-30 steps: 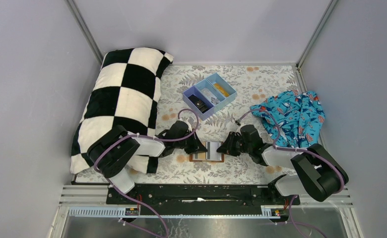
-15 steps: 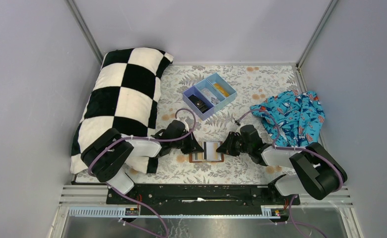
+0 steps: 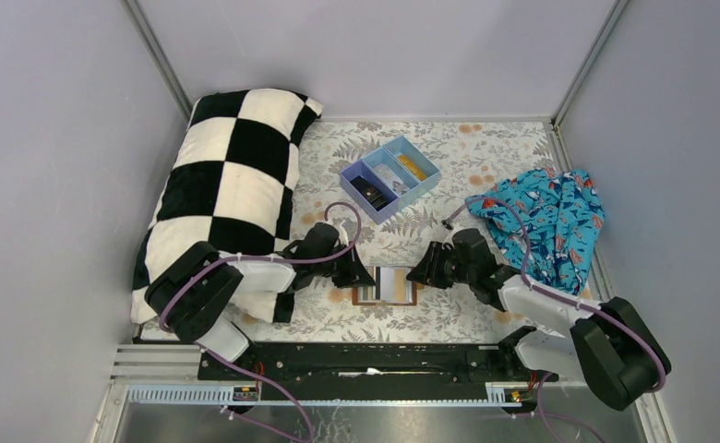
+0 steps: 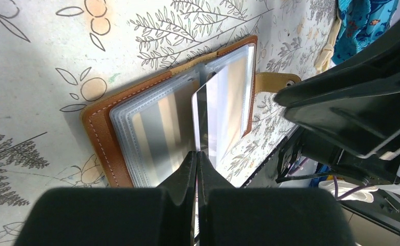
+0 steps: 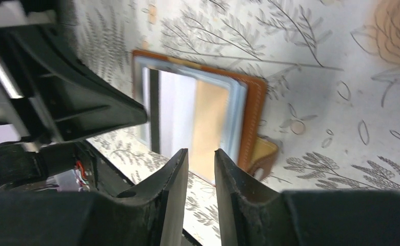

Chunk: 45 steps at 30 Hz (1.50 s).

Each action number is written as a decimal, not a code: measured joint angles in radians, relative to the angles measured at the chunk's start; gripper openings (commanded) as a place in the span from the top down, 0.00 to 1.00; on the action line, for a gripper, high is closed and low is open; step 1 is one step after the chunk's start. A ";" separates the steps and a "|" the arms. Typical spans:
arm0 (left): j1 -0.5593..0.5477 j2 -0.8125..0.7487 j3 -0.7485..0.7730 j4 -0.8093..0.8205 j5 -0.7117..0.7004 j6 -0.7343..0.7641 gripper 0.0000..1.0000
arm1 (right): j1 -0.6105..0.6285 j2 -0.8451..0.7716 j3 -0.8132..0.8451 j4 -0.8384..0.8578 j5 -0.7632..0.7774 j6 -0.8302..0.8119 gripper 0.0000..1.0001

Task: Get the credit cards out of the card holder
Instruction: Remove the credit card from the card holder.

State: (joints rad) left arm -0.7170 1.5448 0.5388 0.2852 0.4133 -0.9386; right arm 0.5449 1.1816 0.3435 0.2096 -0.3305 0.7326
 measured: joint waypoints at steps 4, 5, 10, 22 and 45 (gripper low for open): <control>0.000 0.005 0.000 0.000 0.018 0.005 1.00 | 0.001 -0.037 0.029 -0.002 -0.004 -0.001 0.67; 0.000 0.006 0.000 0.001 0.021 0.006 1.00 | 0.002 -0.032 0.038 0.003 -0.008 -0.001 0.67; 0.000 0.014 0.000 0.002 0.032 0.008 1.00 | 0.006 0.060 0.047 0.081 -0.061 0.019 0.67; 0.000 0.015 -0.015 0.048 0.042 -0.001 0.96 | 0.015 0.299 0.016 0.306 -0.168 0.095 0.71; 0.008 0.094 -0.014 0.148 0.121 -0.048 1.00 | 0.015 0.343 0.016 0.366 -0.187 0.103 0.67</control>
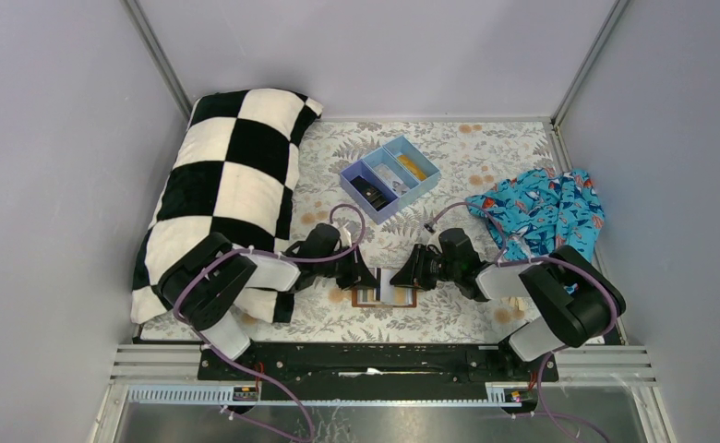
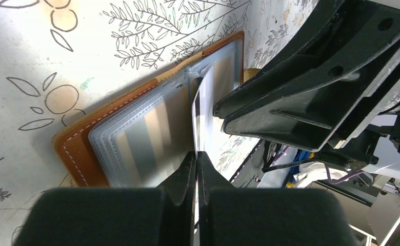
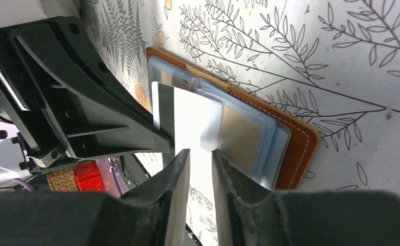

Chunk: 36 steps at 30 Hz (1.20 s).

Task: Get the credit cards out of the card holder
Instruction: Remove the credit card from the card holder, then place the credit card in the storage box.

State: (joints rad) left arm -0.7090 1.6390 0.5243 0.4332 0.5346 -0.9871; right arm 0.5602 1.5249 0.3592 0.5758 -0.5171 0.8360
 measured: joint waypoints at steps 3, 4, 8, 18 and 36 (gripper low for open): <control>0.000 -0.023 0.029 -0.085 -0.013 0.019 1.00 | 0.001 -0.021 0.001 -0.019 0.002 -0.003 0.59; 0.000 -0.043 0.043 -0.130 -0.024 0.031 1.00 | 0.001 -0.033 0.001 -0.032 0.004 -0.006 0.57; 0.010 -0.174 0.105 -0.348 -0.085 0.093 1.00 | 0.001 -0.119 0.002 -0.127 0.031 -0.038 0.47; 0.035 -0.364 0.308 -0.597 -0.160 0.194 1.00 | 0.002 -0.407 0.099 -0.299 0.085 -0.124 0.25; 0.090 -0.467 0.243 -0.409 0.064 0.136 1.00 | -0.008 -0.333 0.038 0.211 -0.076 0.189 0.70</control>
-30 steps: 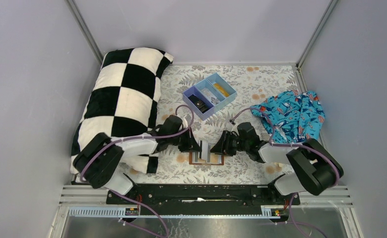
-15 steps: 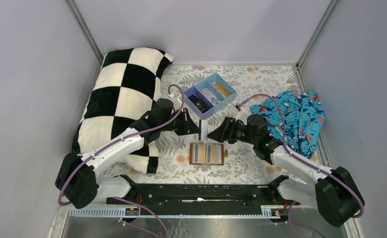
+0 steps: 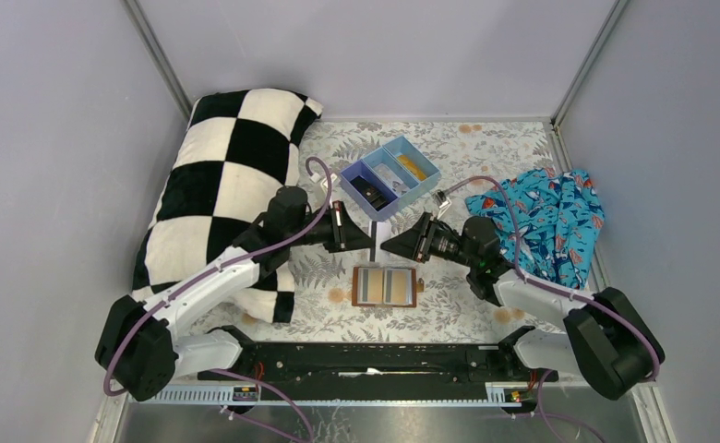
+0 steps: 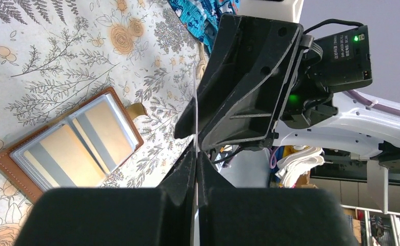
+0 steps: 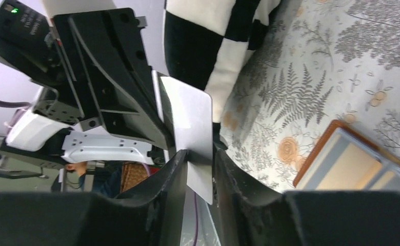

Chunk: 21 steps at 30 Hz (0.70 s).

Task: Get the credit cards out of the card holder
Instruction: Place the credit card in the storage box.

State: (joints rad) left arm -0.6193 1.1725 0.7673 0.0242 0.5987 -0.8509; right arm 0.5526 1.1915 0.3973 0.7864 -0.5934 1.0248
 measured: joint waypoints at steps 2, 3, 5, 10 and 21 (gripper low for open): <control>0.004 0.000 -0.009 0.010 0.009 -0.004 1.00 | 0.000 0.033 -0.003 0.076 -0.023 0.040 0.76; 0.006 0.000 -0.011 0.013 0.013 -0.007 1.00 | 0.000 0.046 -0.003 0.103 -0.030 0.054 0.81; 0.013 0.000 -0.018 0.030 0.019 -0.010 1.00 | -0.004 0.069 -0.013 0.167 -0.039 0.091 0.88; 0.019 0.000 -0.026 0.038 0.017 -0.008 0.69 | -0.009 0.079 -0.024 0.220 -0.048 0.120 0.97; 0.093 -0.045 0.028 -0.262 -0.125 0.103 0.37 | -0.006 -0.001 0.409 -0.558 0.209 -0.347 1.00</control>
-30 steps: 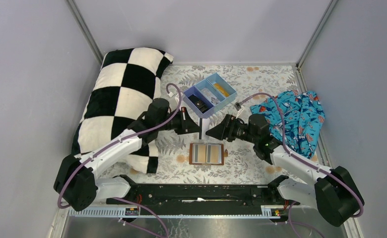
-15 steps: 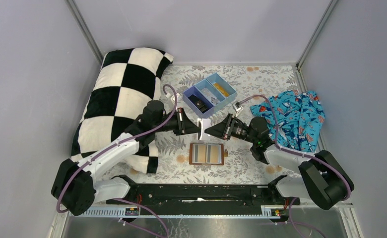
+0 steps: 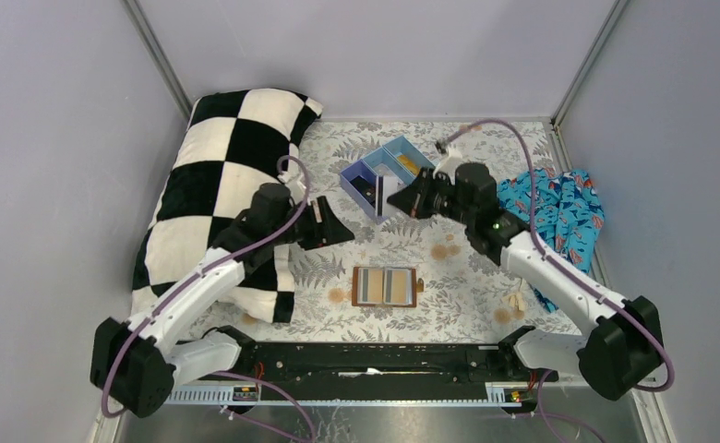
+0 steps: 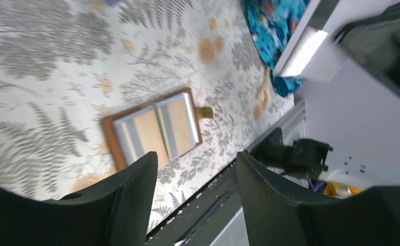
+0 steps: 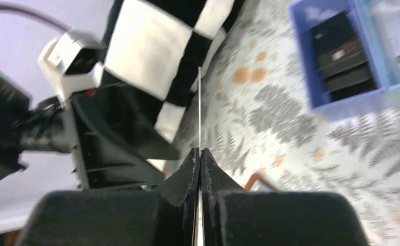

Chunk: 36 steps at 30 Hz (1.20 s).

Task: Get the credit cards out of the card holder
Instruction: Place the credit card in the storage box.

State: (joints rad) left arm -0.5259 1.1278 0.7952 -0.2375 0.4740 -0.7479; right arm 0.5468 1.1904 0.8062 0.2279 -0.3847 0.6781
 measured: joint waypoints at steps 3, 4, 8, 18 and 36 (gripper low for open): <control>0.050 -0.076 0.014 -0.084 -0.077 0.015 0.36 | 0.000 0.062 0.189 -0.196 0.114 -0.143 1.00; 0.064 -0.105 0.016 -0.106 -0.110 0.016 0.34 | 0.001 0.100 0.259 -0.264 0.164 -0.192 1.00; 0.081 -0.185 0.016 -0.173 -0.220 0.013 0.33 | 0.011 0.263 0.468 -0.453 0.358 -0.340 1.00; 0.082 -0.242 -0.071 -0.246 -0.343 -0.047 0.34 | 0.061 0.656 0.828 -0.618 0.746 -0.631 1.00; 0.082 -0.298 -0.084 -0.301 -0.354 -0.042 0.34 | 0.127 0.958 0.963 -0.542 0.977 -0.904 1.00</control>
State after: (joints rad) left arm -0.4438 0.8303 0.7113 -0.5385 0.1196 -0.7898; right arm 0.6739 2.1487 1.7691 -0.3145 0.5922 -0.2260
